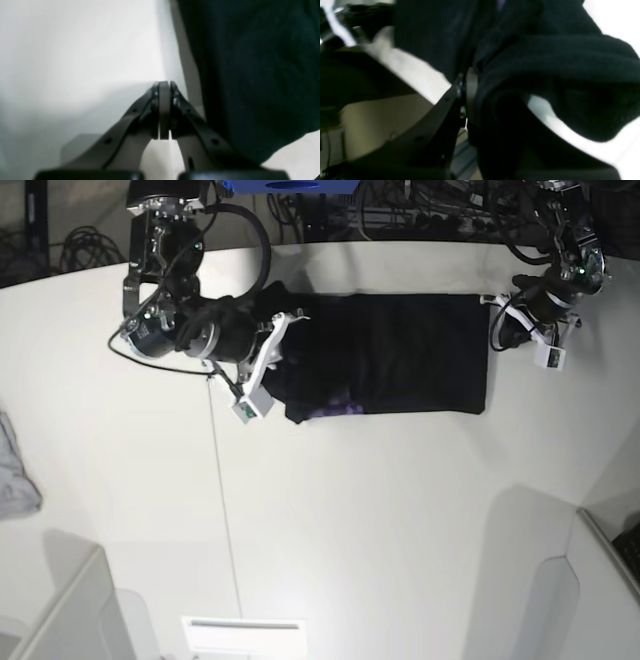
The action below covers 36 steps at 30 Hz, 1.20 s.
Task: Fold the T-shirt properly
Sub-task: 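Grasp the strip's end with the right gripper and fold it toward the left gripper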
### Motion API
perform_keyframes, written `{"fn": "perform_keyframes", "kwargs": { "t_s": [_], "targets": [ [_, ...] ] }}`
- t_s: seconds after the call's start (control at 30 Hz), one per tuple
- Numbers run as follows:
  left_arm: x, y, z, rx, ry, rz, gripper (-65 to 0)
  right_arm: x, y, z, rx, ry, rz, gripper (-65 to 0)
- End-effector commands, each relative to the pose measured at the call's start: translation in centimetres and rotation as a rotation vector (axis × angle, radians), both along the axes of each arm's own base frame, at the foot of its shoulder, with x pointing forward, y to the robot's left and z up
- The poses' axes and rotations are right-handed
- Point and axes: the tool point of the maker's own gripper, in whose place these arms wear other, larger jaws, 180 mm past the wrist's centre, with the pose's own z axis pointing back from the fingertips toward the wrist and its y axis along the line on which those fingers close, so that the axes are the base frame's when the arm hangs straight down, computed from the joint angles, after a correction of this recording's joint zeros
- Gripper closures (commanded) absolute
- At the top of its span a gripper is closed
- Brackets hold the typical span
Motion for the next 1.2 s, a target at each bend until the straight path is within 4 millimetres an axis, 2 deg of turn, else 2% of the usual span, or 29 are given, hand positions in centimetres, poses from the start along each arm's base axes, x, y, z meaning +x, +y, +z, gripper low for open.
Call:
{"fn": "perform_keyframes", "kwargs": {
  "t_s": [0.0,0.1,0.27,0.43,0.53,0.83,0.9,1.03,1.1,1.17],
  "targets": [
    [0.3,0.3,0.5,0.008,-0.016,-0.005,0.0,0.5,1.0,1.5,0.044,-0.051,0.016,0.0],
    [0.3,0.8,0.4,0.049,-0.003,-0.014,0.0,0.0,2.7,2.0,0.088,-0.004,0.023,0.0],
    [0.1,2.0,-1.1,0.197,0.064,-0.051,0.0,0.6,4.3,3.4,0.145,0.019,0.003,0.0],
    [-0.1,-1.6,-3.0,0.195,0.108,-0.148,0.0,1.3,4.6,3.8,0.148,-0.002,0.002,0.0],
    [-0.1,-4.2,-3.6,0.175,0.116,-0.217,0.0,2.1,3.6,3.8,0.135,-0.015,-0.027,0.0],
    [0.7,-11.2,-4.1,0.073,0.092,-0.313,0.0,4.4,-2.4,3.0,0.028,-0.054,-0.126,0.0],
    [1.6,-12.4,-4.0,0.067,0.078,-0.32,0.0,4.9,-3.5,3.0,0.008,-0.064,-0.139,0.0],
    [2.7,-14.3,-4.0,0.068,0.07,-0.291,0.0,5.6,-4.8,3.3,-0.016,-0.084,-0.159,0.0],
    [3.5,-15.5,-3.5,0.06,0.049,-0.313,0.0,5.6,-4.7,3.3,-0.015,-0.084,-0.158,0.0],
    [3.9,-15.9,-3.4,0.059,0.043,-0.321,0.0,5.5,-4.5,3.3,-0.009,-0.082,-0.157,0.0]
  ]
}}
